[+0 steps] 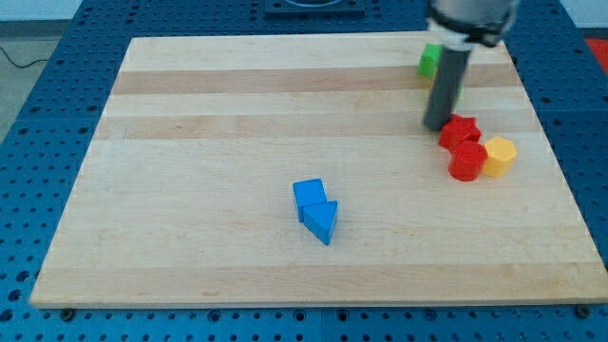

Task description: Slightly move the yellow hexagon to the bottom of the red star

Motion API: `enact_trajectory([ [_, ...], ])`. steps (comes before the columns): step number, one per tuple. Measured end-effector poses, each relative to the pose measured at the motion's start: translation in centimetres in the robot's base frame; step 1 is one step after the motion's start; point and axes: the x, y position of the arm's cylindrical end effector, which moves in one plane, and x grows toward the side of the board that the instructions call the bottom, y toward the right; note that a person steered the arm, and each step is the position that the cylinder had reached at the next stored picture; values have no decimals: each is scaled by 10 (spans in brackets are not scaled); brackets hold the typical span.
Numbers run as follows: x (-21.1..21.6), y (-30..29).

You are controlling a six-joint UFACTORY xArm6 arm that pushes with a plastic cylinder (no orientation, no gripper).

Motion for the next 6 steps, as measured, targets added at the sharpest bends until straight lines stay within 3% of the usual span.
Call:
enact_trajectory([
  [2, -3, 128],
  [3, 36, 143],
  [4, 56, 132],
  [6, 56, 74],
])
